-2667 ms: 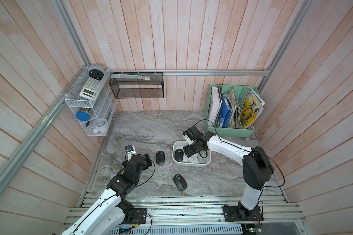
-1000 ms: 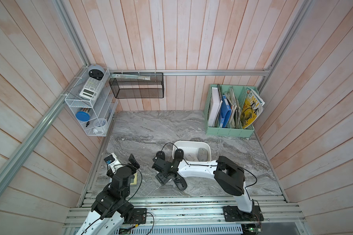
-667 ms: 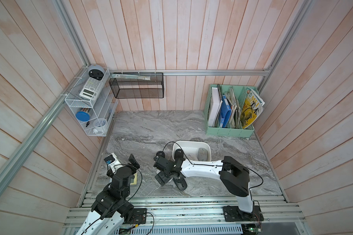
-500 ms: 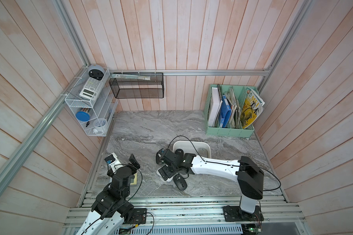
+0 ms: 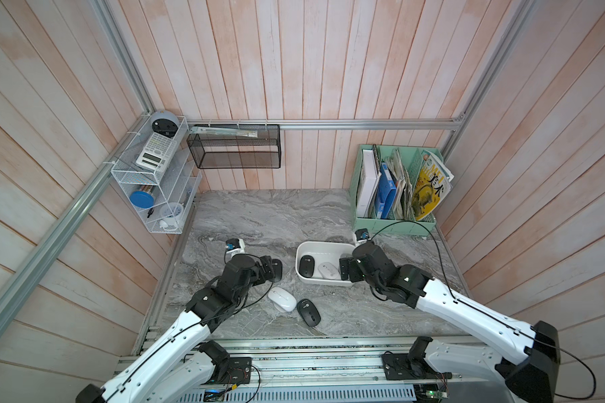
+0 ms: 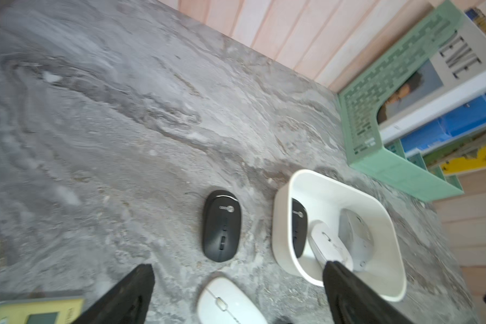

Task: Take out the mouse from the storage box
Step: Pick up the mouse from the storage box.

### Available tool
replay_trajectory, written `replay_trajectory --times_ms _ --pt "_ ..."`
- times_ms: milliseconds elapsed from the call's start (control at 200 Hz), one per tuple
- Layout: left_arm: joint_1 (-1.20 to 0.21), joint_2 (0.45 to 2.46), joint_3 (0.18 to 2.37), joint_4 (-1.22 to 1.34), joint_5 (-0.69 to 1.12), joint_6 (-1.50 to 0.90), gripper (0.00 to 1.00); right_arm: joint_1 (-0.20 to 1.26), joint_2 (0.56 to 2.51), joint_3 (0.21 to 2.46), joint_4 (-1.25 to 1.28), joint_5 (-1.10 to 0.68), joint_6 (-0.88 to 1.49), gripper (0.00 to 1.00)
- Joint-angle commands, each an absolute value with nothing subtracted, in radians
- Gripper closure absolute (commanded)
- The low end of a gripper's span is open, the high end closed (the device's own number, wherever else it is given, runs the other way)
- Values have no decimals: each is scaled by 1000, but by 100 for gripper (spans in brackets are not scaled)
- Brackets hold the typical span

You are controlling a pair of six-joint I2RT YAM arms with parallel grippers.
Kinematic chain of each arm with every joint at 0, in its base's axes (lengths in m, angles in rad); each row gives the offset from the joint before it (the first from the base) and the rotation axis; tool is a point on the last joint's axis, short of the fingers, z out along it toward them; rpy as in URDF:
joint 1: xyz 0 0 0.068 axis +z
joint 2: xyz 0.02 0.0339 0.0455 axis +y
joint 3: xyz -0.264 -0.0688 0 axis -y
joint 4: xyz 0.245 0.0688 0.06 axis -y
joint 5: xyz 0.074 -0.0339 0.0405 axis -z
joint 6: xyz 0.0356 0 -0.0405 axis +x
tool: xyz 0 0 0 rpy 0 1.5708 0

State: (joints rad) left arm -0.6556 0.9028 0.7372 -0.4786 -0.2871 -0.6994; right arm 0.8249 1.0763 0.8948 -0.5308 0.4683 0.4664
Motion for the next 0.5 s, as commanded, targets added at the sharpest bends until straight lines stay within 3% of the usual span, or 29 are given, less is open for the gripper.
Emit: replay_trajectory --times_ms 0,205,495 --pt "-777 1038 844 -489 -255 -681 0 754 985 811 -576 516 485 3" --pt "-964 1406 1130 -573 -293 -679 1 617 759 628 -572 498 479 2" --pt "-978 1789 1421 -620 -214 -688 8 562 506 415 -488 448 562 3"
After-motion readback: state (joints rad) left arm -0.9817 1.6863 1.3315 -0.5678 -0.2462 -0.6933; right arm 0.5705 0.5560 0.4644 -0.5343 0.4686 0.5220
